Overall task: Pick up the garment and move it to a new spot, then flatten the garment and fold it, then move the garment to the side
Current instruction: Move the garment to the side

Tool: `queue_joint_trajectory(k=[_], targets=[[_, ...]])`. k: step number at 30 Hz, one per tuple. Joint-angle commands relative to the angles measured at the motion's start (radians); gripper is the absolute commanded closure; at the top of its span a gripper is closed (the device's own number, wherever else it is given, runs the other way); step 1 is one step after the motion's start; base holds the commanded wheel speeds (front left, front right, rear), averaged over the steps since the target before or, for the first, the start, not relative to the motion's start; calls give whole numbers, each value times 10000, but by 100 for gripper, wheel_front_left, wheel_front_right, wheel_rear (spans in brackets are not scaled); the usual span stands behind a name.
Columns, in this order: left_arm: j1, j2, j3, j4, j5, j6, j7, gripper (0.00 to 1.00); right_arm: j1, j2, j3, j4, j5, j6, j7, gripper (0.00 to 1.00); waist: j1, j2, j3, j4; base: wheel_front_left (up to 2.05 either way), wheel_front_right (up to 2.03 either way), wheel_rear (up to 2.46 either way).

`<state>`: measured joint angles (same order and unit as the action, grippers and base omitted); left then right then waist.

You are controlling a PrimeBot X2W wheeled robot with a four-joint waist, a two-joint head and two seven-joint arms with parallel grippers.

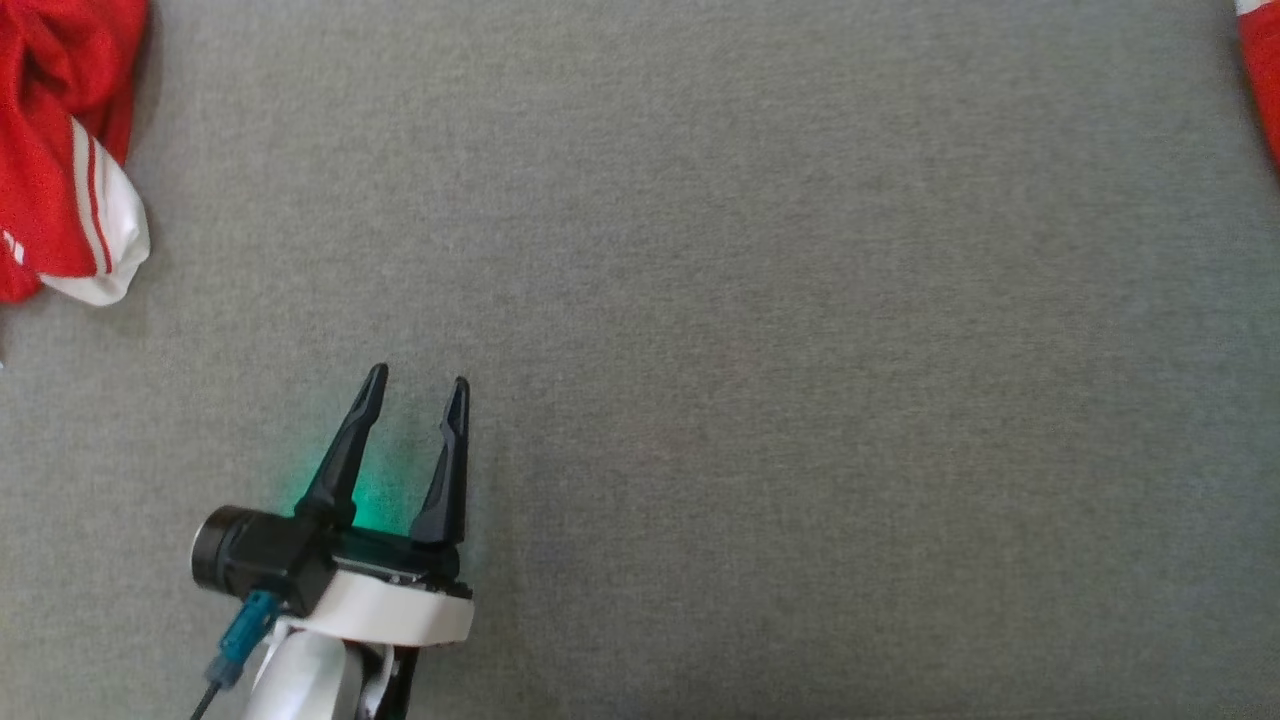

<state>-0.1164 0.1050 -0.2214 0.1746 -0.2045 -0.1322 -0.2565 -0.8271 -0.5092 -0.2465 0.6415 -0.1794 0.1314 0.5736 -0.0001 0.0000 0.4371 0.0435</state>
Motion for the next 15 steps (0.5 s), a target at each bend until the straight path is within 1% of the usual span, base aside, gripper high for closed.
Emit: queue_joint_trajectory(k=[1,5,8,11,15], targets=[[68,121,400,-283,-29,17,-53,0,299,14,107,-464,-222,-7,-247,0,1,0,-202,-129,0,0,0],[167,26,518,-270,-52,16,-53,0,635,393,250,-1206,-718,-7,-1295,0,1,0,-591,-236,0,0,0],[335,-92,678,-261,-80,16,-53,0,1053,978,222,-2084,-650,-7,-2299,0,1,0,-1036,-274,0,0,0],[618,-215,870,-238,-89,16,-53,0,1887,1557,366,-3091,-482,-7,-3195,0,1,0,-1611,-289,0,0,0],[1089,-341,1142,-217,-50,28,-53,0,3370,2312,529,-4419,-204,-7,-4413,0,1,0,-2488,-254,0,0,0]])
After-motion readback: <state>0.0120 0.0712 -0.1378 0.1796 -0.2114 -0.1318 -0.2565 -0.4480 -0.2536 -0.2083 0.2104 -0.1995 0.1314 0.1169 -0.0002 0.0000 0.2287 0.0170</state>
